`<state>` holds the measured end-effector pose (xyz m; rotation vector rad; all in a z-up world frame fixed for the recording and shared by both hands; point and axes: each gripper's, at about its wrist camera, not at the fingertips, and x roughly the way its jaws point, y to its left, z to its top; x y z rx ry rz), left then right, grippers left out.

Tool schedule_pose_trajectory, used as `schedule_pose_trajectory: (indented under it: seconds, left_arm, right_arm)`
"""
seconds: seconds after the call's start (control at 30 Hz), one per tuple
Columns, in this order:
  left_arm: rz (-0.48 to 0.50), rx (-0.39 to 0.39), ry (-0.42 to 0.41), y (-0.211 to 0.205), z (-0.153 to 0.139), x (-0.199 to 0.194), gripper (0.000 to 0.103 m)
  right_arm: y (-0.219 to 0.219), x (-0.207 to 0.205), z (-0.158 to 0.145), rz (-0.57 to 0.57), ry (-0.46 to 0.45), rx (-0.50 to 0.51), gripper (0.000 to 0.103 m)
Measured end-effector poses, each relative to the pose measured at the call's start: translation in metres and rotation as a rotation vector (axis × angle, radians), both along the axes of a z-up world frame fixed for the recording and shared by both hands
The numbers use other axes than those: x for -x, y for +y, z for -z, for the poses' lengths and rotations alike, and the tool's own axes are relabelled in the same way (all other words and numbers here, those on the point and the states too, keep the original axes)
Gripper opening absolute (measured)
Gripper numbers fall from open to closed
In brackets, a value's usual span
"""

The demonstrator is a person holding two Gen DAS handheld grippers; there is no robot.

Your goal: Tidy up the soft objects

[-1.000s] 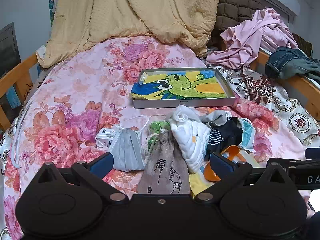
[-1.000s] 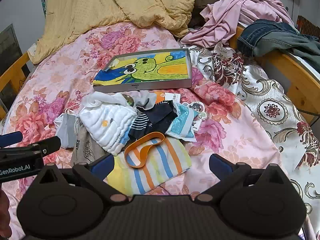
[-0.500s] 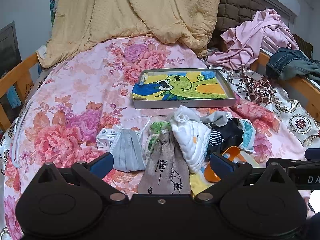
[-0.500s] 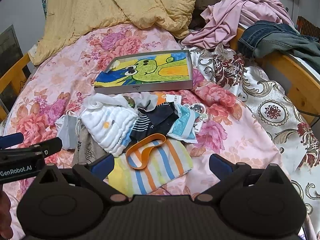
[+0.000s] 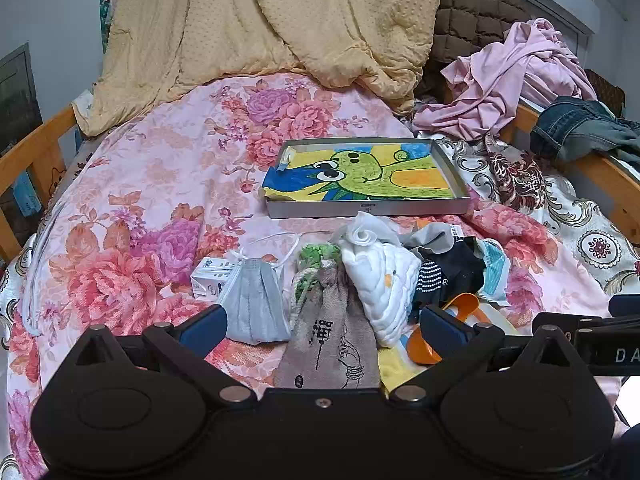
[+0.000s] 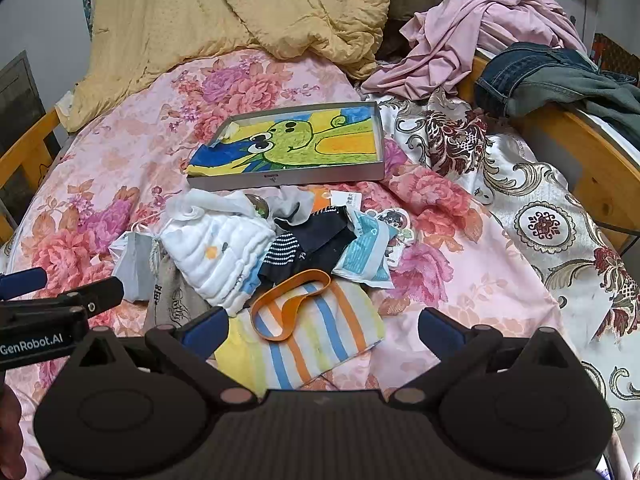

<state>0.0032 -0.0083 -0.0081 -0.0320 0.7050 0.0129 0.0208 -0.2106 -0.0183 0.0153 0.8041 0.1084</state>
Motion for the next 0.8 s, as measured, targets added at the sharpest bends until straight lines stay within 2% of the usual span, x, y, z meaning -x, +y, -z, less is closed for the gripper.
schedule_pose_trajectory:
  seconds: [0.8]
  left_arm:
    - [0.0,0.0,-0.002,-0.0003,-0.0005,0.0001,0.102]
  right_arm:
    - [0.0006,0.0002,-0.0014,-0.004,-0.006,-0.002,0.103]
